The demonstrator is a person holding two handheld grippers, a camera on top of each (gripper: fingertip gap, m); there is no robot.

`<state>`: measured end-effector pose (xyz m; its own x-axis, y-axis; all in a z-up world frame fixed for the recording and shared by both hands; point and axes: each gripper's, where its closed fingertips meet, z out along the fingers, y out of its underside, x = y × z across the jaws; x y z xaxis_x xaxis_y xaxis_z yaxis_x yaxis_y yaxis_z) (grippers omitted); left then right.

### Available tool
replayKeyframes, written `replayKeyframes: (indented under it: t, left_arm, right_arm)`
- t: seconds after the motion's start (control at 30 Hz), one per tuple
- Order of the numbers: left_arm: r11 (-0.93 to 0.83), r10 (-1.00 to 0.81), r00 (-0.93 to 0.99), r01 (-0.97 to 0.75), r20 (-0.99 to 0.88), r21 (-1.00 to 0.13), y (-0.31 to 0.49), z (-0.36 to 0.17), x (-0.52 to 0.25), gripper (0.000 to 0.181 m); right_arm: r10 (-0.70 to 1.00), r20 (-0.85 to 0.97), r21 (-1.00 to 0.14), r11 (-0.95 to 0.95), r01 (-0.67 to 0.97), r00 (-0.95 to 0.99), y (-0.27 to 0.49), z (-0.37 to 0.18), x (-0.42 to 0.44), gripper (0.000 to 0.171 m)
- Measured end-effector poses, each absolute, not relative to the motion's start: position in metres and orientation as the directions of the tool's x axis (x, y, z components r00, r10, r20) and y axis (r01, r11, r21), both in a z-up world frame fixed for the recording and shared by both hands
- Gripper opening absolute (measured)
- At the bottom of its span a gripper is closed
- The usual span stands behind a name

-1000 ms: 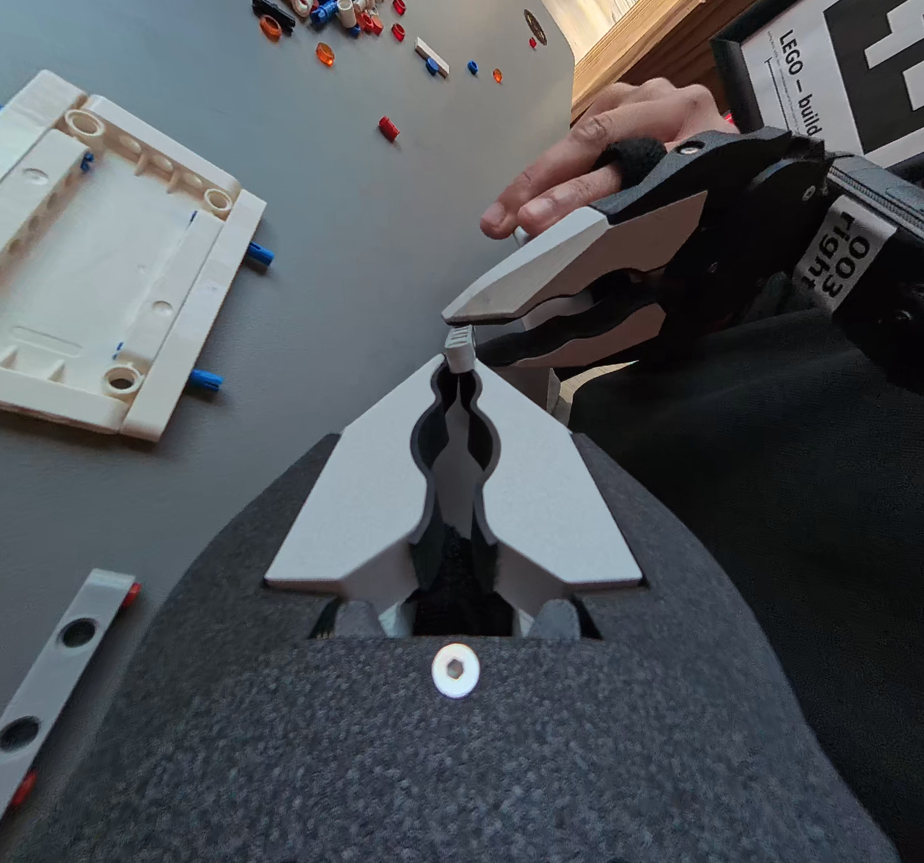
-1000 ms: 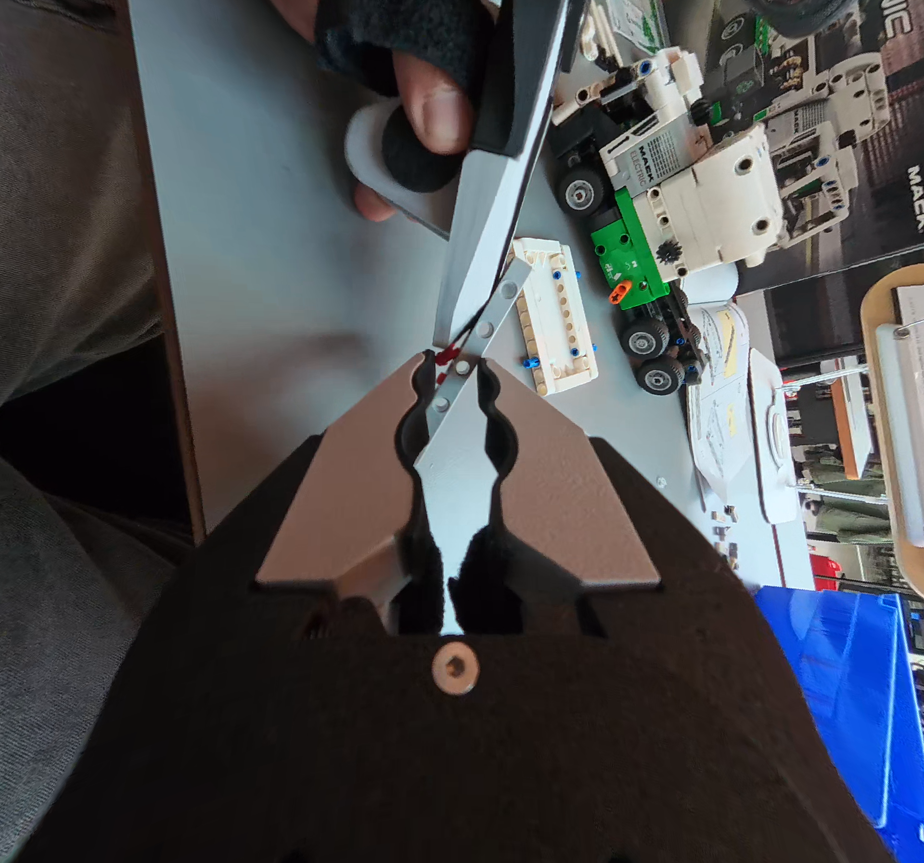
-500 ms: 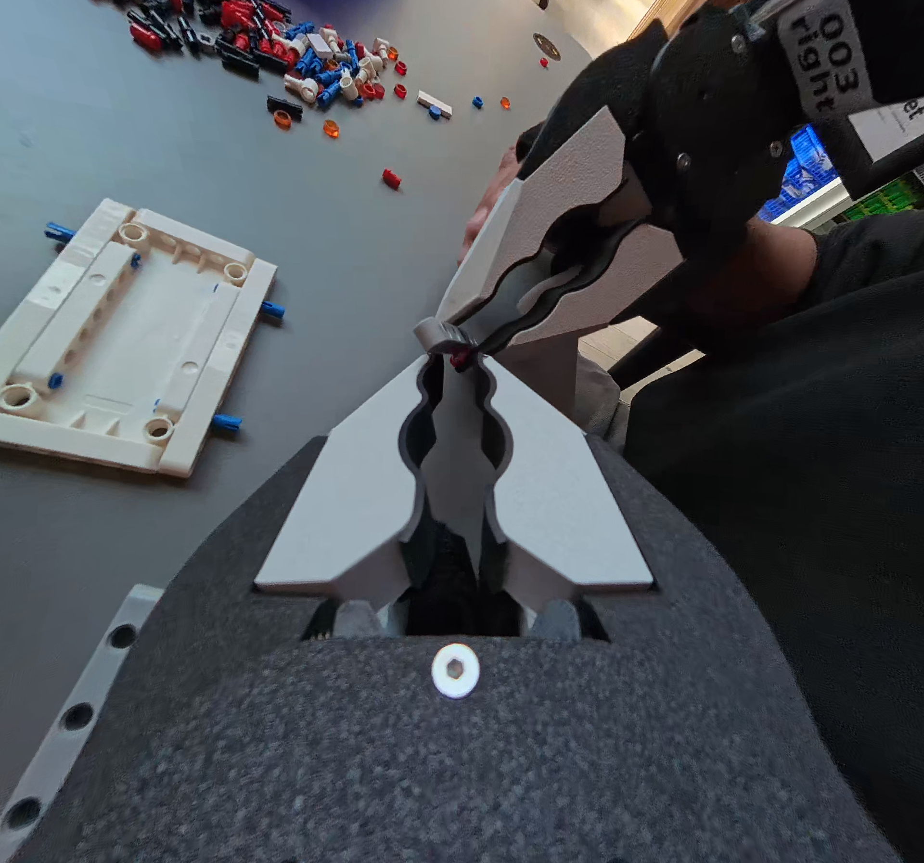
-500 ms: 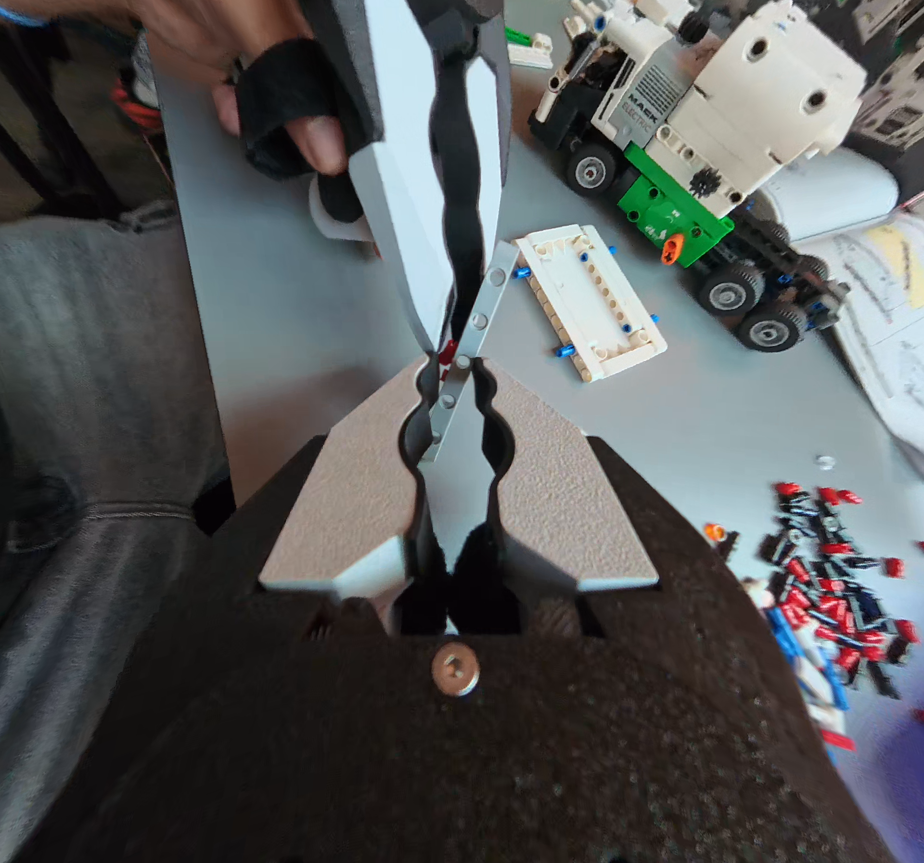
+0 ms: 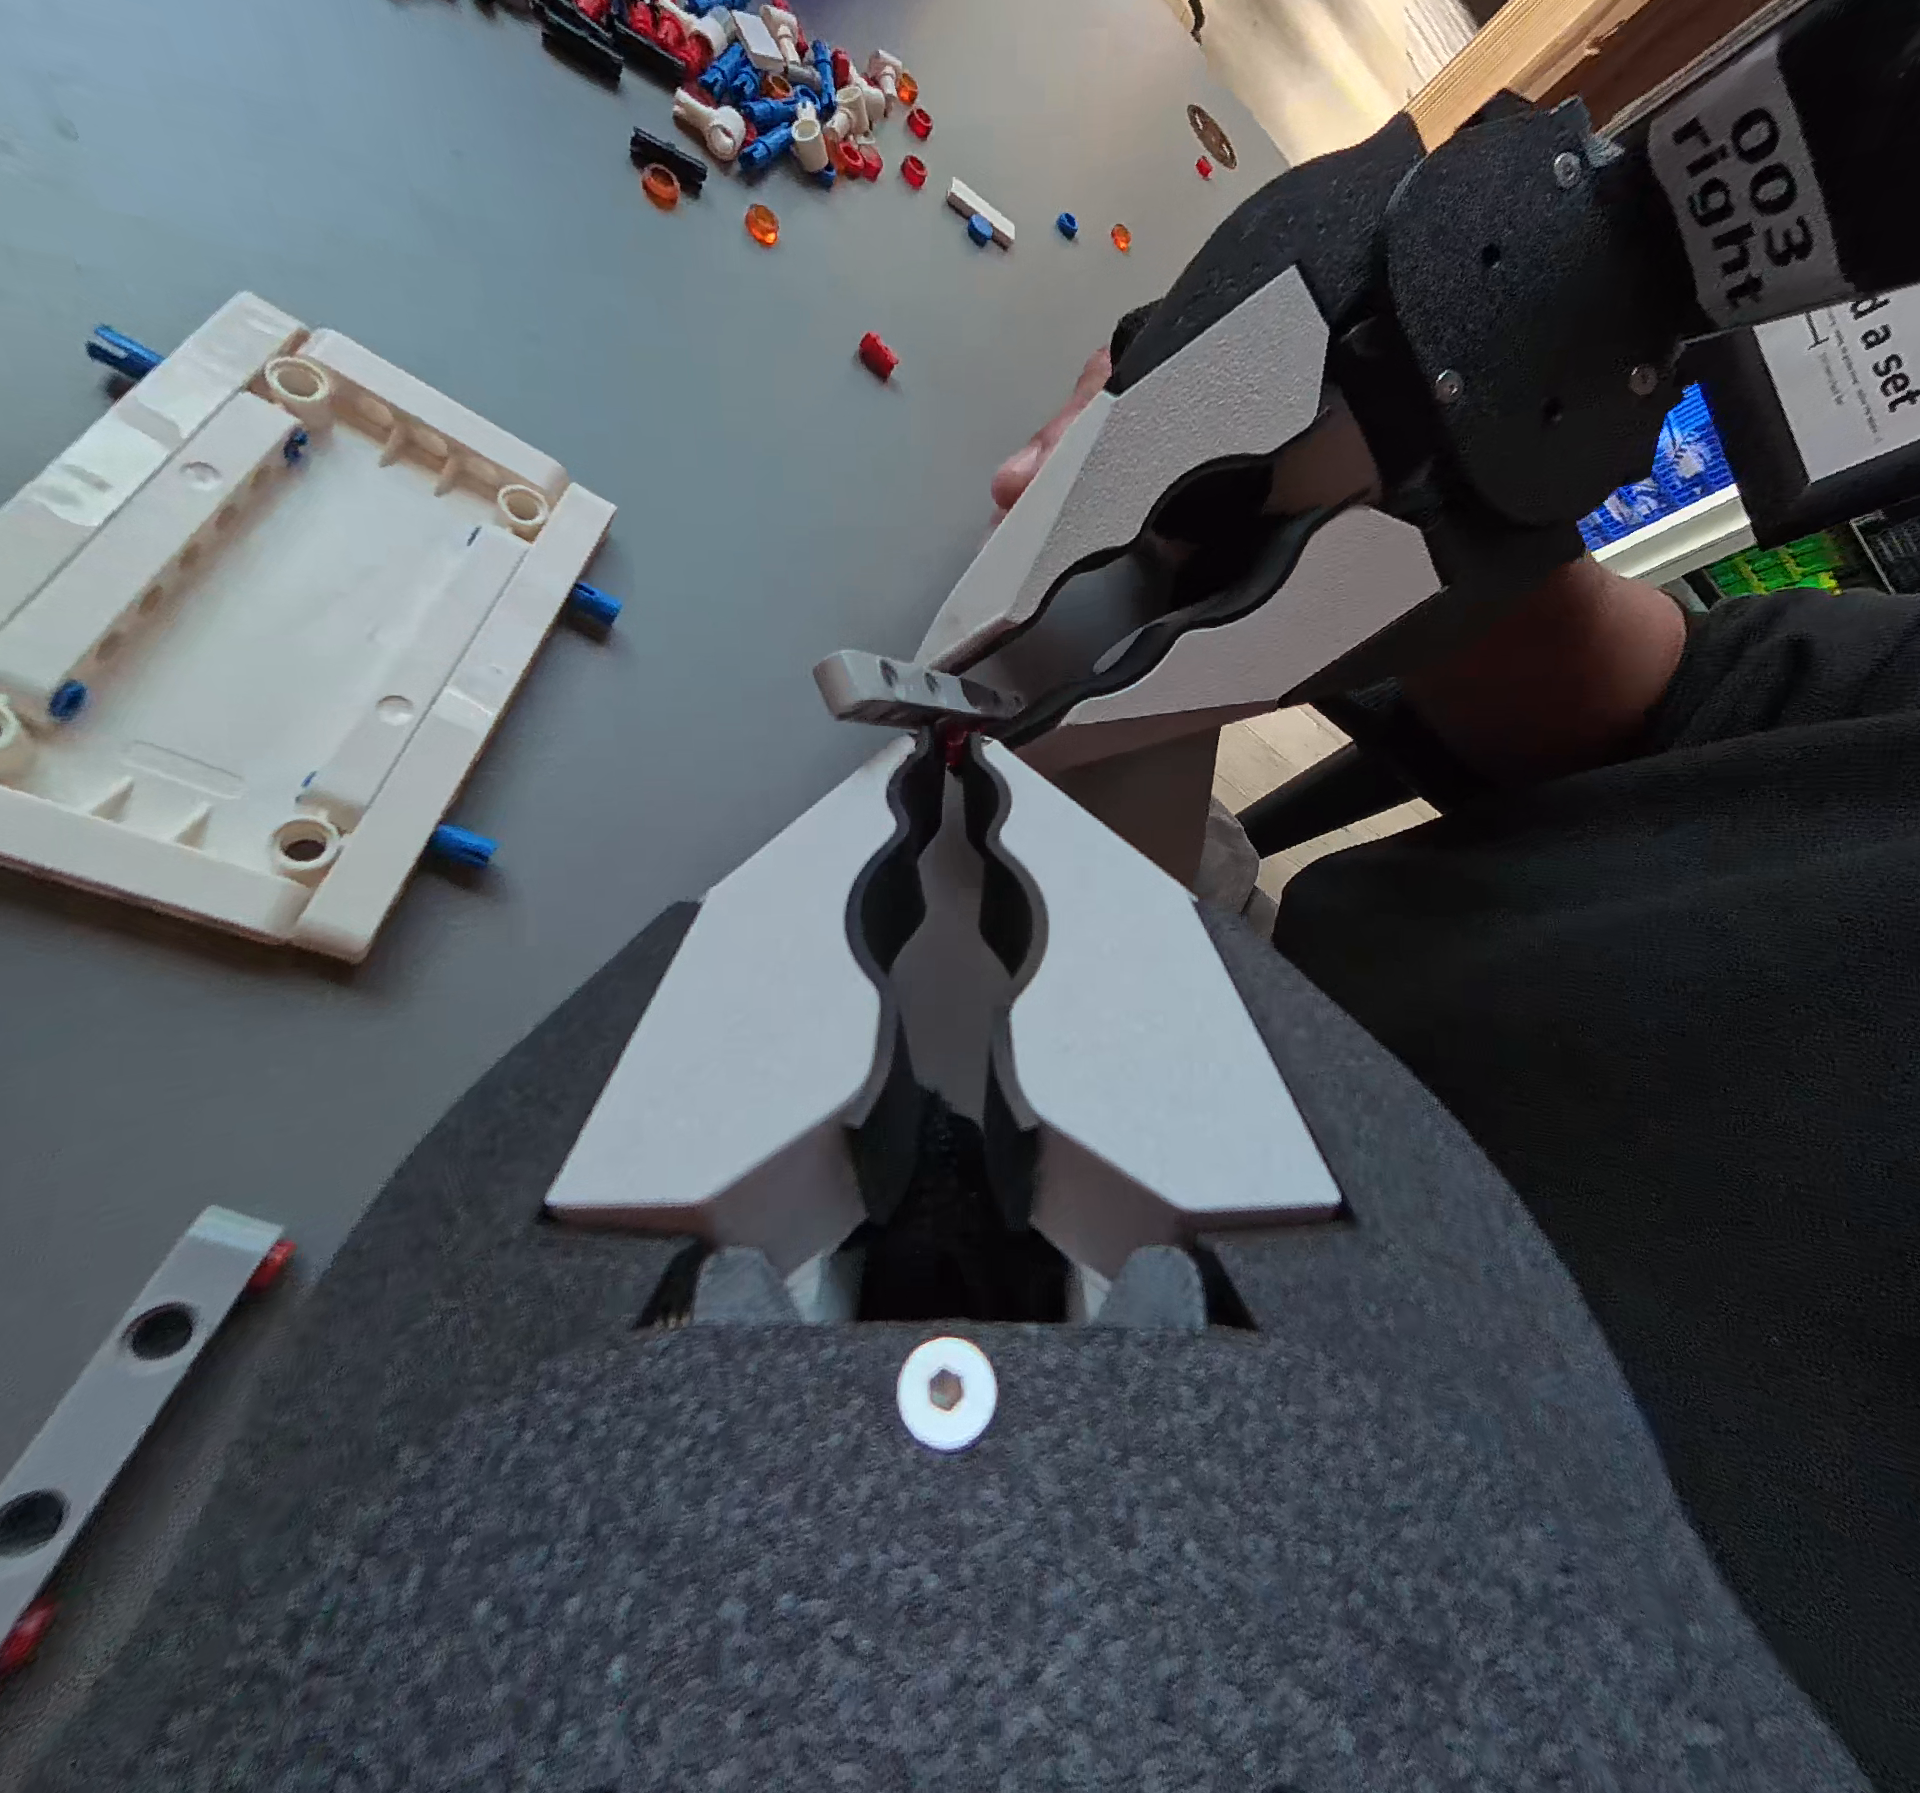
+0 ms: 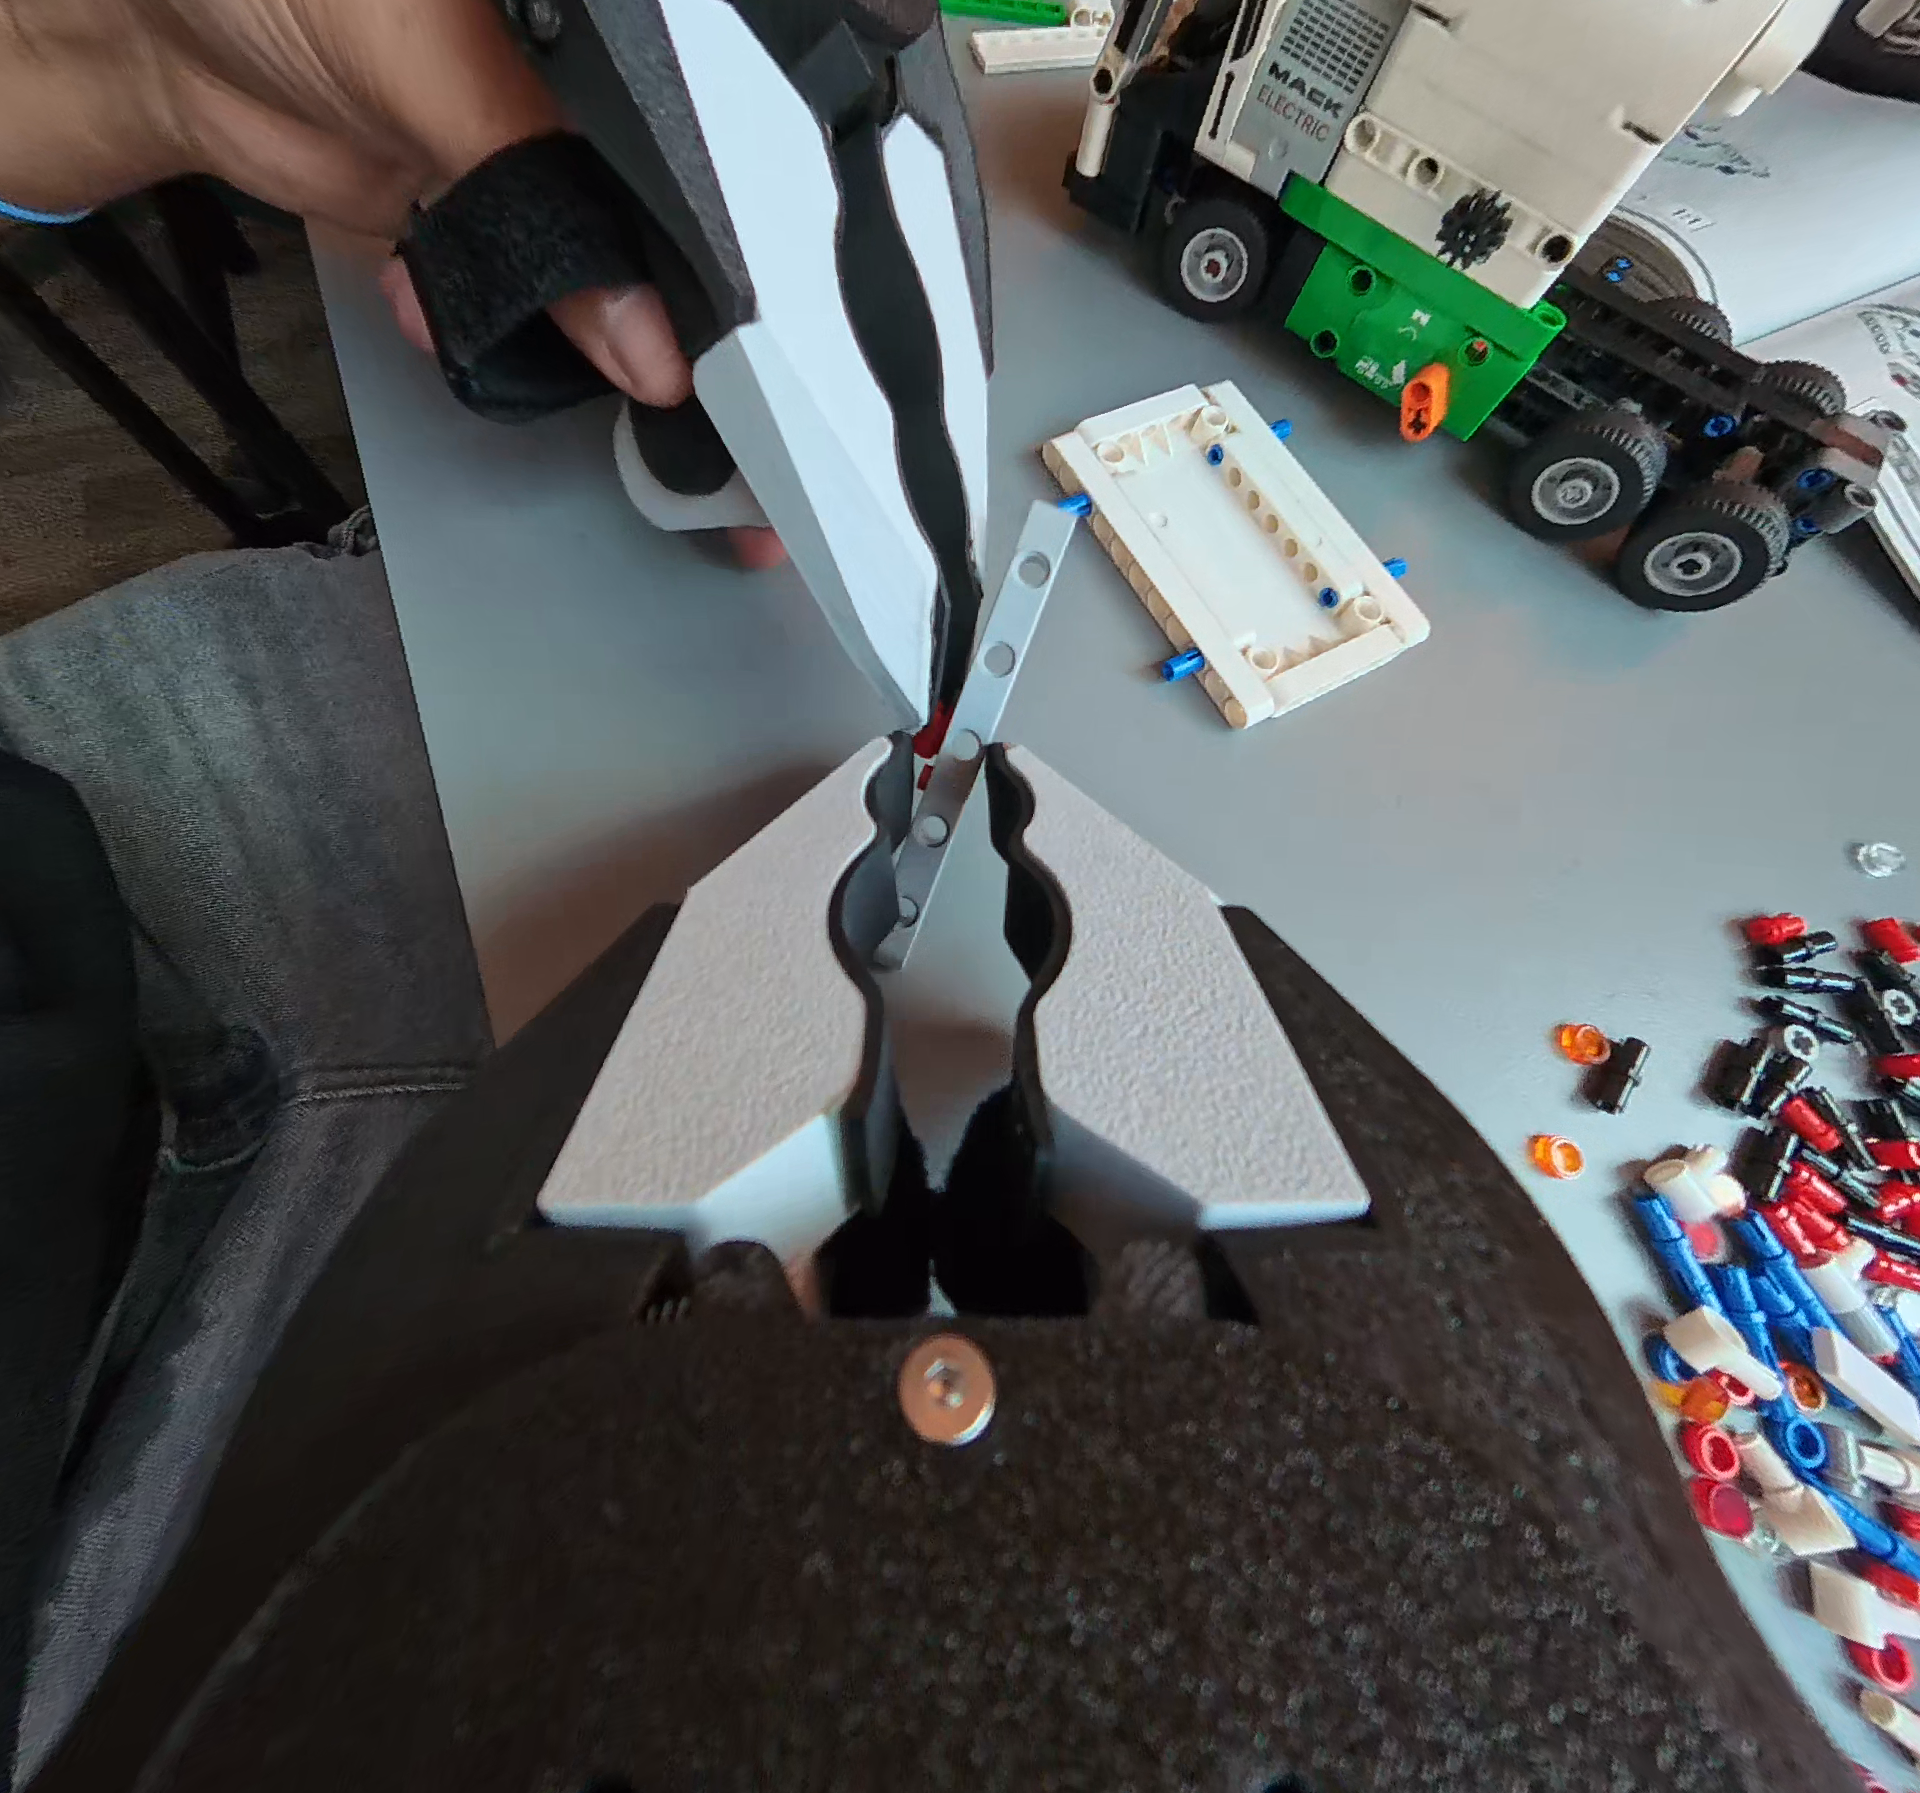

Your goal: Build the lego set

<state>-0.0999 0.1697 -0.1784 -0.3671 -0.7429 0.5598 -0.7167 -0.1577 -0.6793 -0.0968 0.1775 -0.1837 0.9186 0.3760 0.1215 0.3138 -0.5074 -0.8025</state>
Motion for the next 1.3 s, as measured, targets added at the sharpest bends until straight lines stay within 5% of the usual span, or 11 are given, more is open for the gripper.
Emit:
replayKeyframes:
  t: [0.4,0.57,0.73,1.3]
  left_arm:
    - [-0.224,-0.717,-0.355,-0.698,0.6,-0.68,0.177,-0.171,-0.108,0.001]
    - [-0.411,-0.555,-0.397,-0.634,0.731,-0.655,0.175,-0.139,-0.105,0.0]
    - [-0.512,-0.386,-0.449,-0.623,0.806,-0.592,0.17,-0.116,-0.108,0.0]
    - [-0.538,-0.338,-0.467,-0.617,0.817,-0.575,0.168,-0.11,-0.109,0.0]
  right_arm:
    - [0.357,0.169,-0.77,-0.535,0.349,0.919,0.173,-0.186,-0.085,0.012]
    - [0.352,0.29,-0.873,-0.284,0.396,0.89,0.175,-0.139,-0.104,0.014]
    - [0.265,0.467,-0.836,-0.178,0.519,0.844,0.179,-0.12,-0.108,0.012]
    - [0.242,0.468,-0.85,-0.138,0.508,0.85,0.178,-0.113,-0.107,0.004]
